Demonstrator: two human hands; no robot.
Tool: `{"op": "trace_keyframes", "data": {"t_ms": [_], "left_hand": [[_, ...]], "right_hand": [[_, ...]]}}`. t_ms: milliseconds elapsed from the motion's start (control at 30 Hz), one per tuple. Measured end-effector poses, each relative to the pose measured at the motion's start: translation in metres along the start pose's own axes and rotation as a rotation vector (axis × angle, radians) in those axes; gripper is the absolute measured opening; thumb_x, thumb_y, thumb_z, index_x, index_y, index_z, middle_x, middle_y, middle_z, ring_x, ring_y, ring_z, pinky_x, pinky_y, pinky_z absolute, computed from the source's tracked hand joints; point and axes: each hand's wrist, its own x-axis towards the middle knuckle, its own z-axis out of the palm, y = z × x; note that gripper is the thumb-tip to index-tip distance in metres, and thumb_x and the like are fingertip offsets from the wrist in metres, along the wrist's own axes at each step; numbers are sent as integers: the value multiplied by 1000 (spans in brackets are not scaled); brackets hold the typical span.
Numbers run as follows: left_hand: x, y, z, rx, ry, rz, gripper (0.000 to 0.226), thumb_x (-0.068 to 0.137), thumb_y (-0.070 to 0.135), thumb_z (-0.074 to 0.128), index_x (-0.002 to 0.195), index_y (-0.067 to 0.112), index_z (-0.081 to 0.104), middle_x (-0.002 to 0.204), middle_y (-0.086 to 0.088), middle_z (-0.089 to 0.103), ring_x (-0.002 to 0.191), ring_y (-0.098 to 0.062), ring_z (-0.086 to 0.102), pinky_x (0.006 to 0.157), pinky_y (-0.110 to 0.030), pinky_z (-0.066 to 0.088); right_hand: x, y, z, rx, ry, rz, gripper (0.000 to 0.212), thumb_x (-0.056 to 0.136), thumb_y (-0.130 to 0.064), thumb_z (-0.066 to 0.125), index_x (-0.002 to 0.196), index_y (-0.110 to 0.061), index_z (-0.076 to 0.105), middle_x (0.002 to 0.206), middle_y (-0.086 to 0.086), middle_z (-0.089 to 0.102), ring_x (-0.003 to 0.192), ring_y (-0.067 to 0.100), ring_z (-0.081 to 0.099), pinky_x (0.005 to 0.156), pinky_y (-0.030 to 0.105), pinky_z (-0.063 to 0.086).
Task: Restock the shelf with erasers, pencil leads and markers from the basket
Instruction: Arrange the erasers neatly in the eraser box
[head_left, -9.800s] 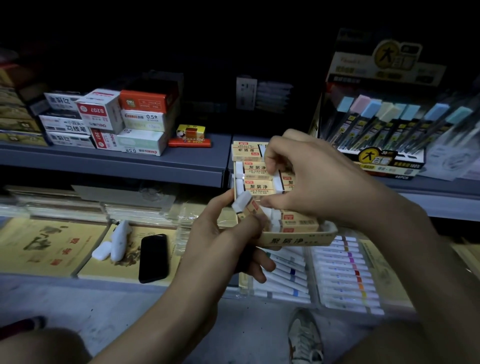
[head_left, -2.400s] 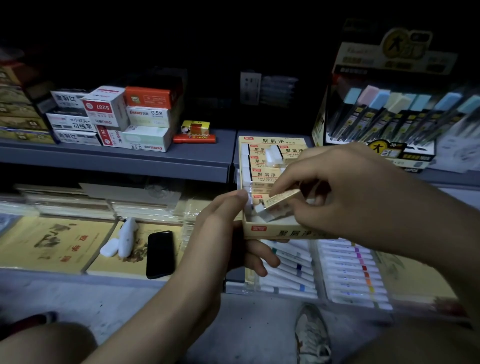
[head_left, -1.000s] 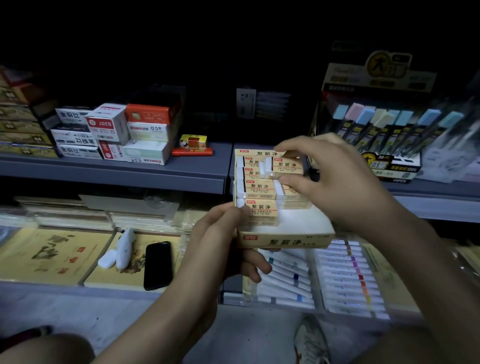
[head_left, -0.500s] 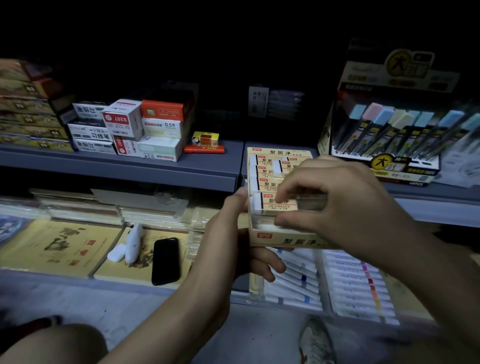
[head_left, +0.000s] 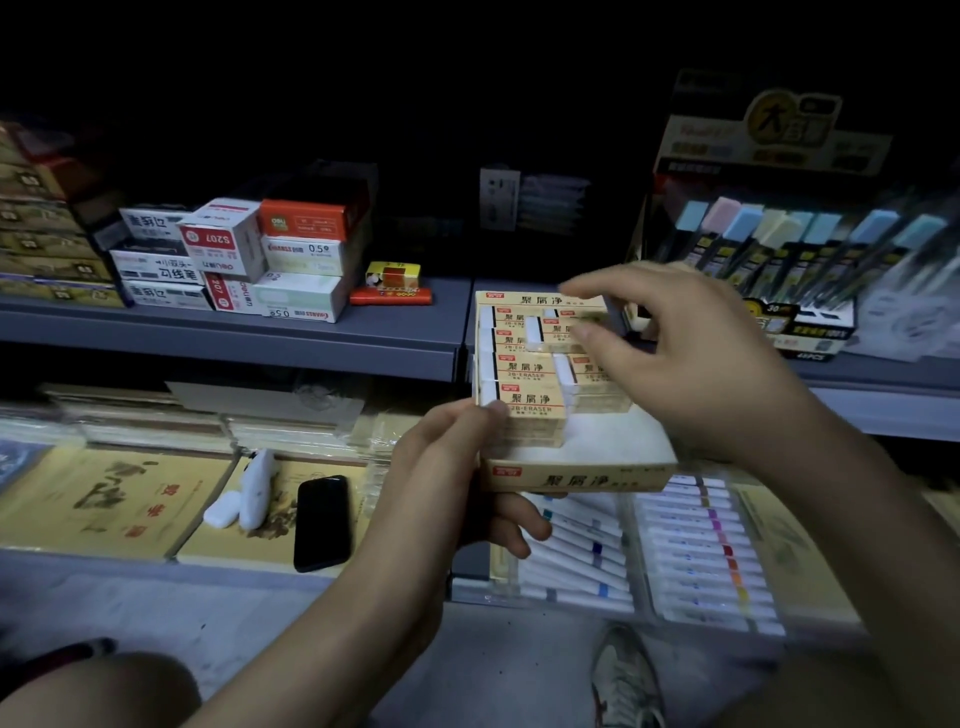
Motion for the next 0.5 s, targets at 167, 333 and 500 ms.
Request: {"op": "trace_keyframes", "data": {"t_ms": [167, 333, 500], "left_hand": [[-1, 1, 1, 12, 4, -13, 36, 102, 33, 53, 120, 4, 64, 71, -22, 70, 48, -30, 60, 45, -30, 50], [-3, 2, 1, 27, -22, -15, 44, 99, 48, 53, 121, 12, 67, 76, -21, 72, 51, -28, 61, 49, -32, 53], [-5, 3, 0, 24, -42, -8, 47, 100, 52, 49, 122, 15, 67, 75, -20, 72, 51, -27, 61, 51, -32, 54]], "right_hand": [[8, 5, 7, -24, -105, 2, 24, 93, -36, 72, 117, -36, 73, 100, -24, 60, 100, 4, 44, 79, 15, 35], [1, 3, -15, -27, -116, -23, 26, 85, -36, 78, 110, -39, 71, 101, -23, 63, 98, 1, 54, 82, 23, 44], [-22, -9, -46, 59, -245, -35, 30, 61, -53, 79, 88, -40, 77, 86, -26, 70, 89, -9, 63, 75, 19, 48]]}}
